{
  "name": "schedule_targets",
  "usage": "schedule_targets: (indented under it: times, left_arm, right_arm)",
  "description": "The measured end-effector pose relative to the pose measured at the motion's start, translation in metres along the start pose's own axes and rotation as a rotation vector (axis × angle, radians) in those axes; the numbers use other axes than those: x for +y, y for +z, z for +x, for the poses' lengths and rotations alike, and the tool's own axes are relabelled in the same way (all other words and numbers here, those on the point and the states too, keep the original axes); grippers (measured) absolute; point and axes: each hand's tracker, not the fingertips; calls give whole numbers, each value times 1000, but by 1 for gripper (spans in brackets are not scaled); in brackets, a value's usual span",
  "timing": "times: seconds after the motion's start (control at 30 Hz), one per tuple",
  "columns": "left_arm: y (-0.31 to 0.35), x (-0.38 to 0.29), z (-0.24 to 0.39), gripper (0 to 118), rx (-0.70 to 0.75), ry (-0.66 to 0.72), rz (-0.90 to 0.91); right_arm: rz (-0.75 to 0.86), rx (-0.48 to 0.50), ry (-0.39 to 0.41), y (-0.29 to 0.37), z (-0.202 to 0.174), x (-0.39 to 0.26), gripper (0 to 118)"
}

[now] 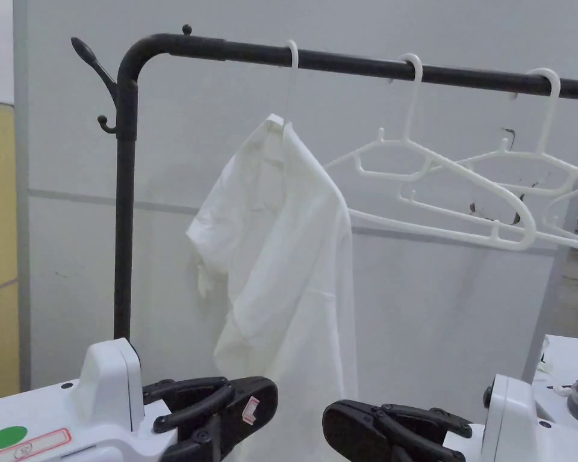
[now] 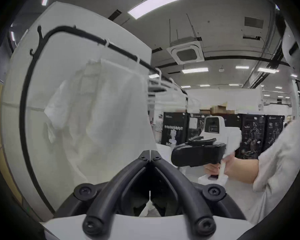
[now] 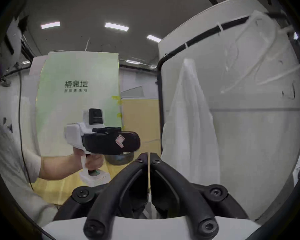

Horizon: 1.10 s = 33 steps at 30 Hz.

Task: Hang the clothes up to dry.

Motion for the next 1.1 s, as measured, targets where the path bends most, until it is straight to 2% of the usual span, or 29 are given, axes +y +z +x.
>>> schedule_targets:
  times: [0.07, 0.13, 0.2, 0.23, 0.3, 0.47, 0.53, 0.67, 0.77, 0.97, 1.1]
  left_arm:
    - [-4, -17, 0, 1, -46, 14, -55]
    - [-7, -32, 0, 1, -24, 11, -82]
    - [-7, -40, -5, 1, -67, 84, -107]
    - [-5, -43, -5, 1, -55, 66, -97]
    - [-3, -44, -7, 1, -41, 67, -102]
    - [19, -42, -9, 1, -3, 81, -72]
    - [40, -42, -6, 1, 10, 77, -68]
    - [94, -38, 8, 1, 159, 60, -50]
    - [141, -36, 26, 1, 300, 44, -27]
    - [233, -41, 80, 1, 626, 56, 37]
    - [278, -50, 130, 1, 888, 41, 47]
  right_arm:
    - [-31, 4, 64, 2, -3, -11, 2]
    - [-81, -22, 15, 0, -2, -18, 2]
    - [-69, -4, -3, 1, 1, -23, 2]
    - [-83, 5, -13, 1, 2, -24, 2]
    - [-91, 12, 3, 0, 2, -24, 2]
    - [-69, 115, 8, -16, -2, -21, 2]
    - [-42, 201, -1, -32, -5, -21, 2]
    - [-19, 364, 8, -80, -18, -21, 2]
    - [-27, 501, 33, -127, -38, -23, 2]
    - [-35, 796, -6, -225, -78, -31, 2]
    - [-48, 991, -37, -291, -121, -40, 2]
